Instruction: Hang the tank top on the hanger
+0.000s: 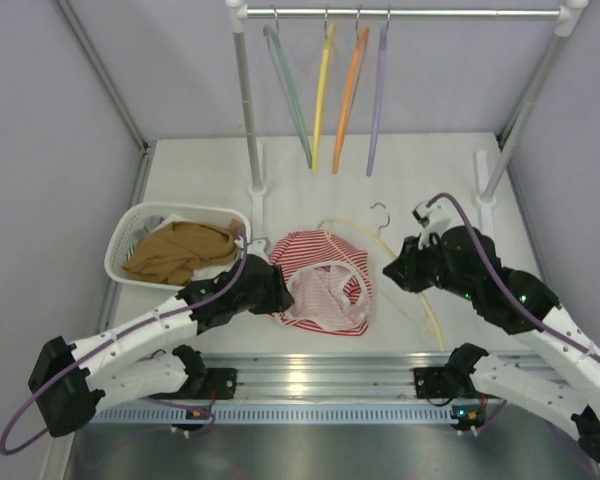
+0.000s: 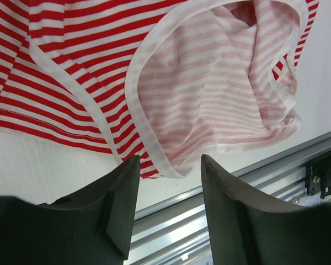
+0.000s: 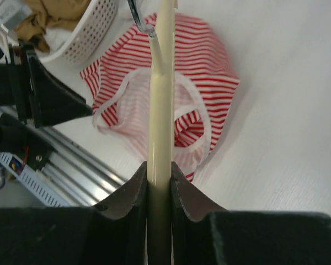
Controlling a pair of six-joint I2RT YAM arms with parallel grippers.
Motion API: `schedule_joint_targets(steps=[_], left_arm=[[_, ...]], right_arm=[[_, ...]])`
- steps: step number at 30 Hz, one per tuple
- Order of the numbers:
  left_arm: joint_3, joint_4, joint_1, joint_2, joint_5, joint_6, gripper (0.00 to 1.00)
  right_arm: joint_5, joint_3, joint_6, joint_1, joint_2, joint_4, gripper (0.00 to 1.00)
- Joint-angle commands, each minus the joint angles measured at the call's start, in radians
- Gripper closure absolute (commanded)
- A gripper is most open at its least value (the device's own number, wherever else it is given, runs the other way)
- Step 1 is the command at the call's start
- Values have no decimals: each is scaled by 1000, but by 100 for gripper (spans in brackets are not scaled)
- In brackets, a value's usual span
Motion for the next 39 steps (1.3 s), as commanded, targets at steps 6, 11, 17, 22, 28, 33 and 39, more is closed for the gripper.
schedule_joint_targets(steps=[6,11,17,22,28,33,39], left_arm=[[62,-17,-189,126,-327,-172,50],[86,-52,-238,224,-382,-222,53],[99,-118,-272,243,-433,-282,69],[76,-155,-278,210,-429,-314,92],[32,-166,-287,163,-421,-330,100],[17,-182,-295,149,-425,-337,100],[9,-204,-304,88,-462,-351,100]], right_arm=[[135,-147,219,268,-194,-19,100],[146,-135,218,330,-197,-48,100],[77,-101,164,348,-156,-77,100],[-21,-89,129,350,-143,-107,100],[-124,-102,101,350,-130,-99,100],[-144,-79,75,348,-120,-94,100],[-160,-55,54,350,-91,-105,100]])
